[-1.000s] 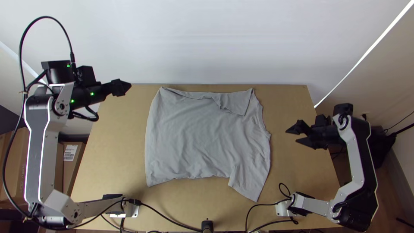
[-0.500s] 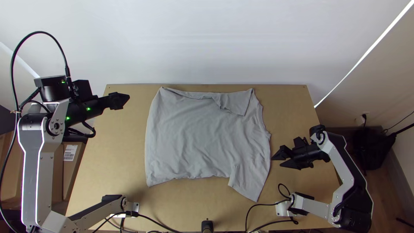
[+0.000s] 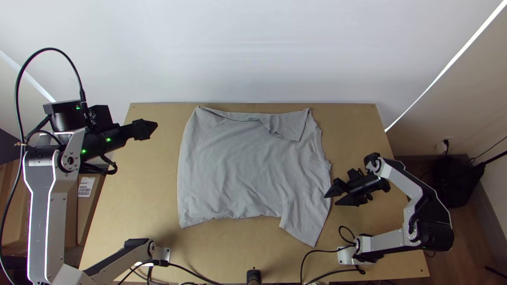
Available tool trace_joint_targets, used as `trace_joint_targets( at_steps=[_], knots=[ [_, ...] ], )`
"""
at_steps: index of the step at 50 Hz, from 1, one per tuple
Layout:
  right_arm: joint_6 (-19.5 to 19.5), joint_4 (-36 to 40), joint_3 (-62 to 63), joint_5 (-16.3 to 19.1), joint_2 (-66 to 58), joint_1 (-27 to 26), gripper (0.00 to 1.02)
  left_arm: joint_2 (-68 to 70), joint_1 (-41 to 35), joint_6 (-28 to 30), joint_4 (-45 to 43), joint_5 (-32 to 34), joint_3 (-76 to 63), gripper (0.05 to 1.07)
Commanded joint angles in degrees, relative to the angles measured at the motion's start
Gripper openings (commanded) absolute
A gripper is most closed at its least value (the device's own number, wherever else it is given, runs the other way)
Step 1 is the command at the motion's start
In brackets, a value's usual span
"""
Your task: Fold the t-shirt
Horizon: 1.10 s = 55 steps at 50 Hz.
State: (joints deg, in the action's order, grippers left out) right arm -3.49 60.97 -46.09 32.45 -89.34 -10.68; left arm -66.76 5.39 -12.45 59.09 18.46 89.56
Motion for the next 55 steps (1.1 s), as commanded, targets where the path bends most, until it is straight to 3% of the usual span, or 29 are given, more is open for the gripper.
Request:
trace_joint_targets(
  at_steps=[1,8,15,30,37,44,55],
  knots=[
    [-0.03,-3.14,2.23,-0.1,-1.01,1.45,0.57,0.93,0.41,-0.03,0.59,-0.09,-2.2,1.02],
    [1.73,-10.61,4.16,-2.65,0.48,2.94,0.03,0.93,1.2,1.99,1.2,-0.09,-4.92,1.02],
    [1.64,-10.87,4.51,-3.71,1.54,3.03,0.03,0.67,1.29,5.24,6.48,-0.09,-7.21,1.02],
    [1.2,-9.91,4.69,-4.06,4.0,1.36,0.03,2.6,1.38,26.77,21.86,-0.26,-16.96,1.02],
    [1.38,-9.64,5.13,-3.97,4.61,1.36,0.02,6.64,-2.31,34.51,23.88,-5.98,-24.08,1.02],
    [1.64,-9.55,5.13,-3.97,5.58,1.54,0.02,8.31,-9.17,37.06,24.85,-10.46,-31.38,1.02],
    [1.73,-8.59,4.78,-3.97,7.16,1.71,0.02,5.5,-18.04,34.86,24.23,-11.16,-38.05,1.02]
  ],
)
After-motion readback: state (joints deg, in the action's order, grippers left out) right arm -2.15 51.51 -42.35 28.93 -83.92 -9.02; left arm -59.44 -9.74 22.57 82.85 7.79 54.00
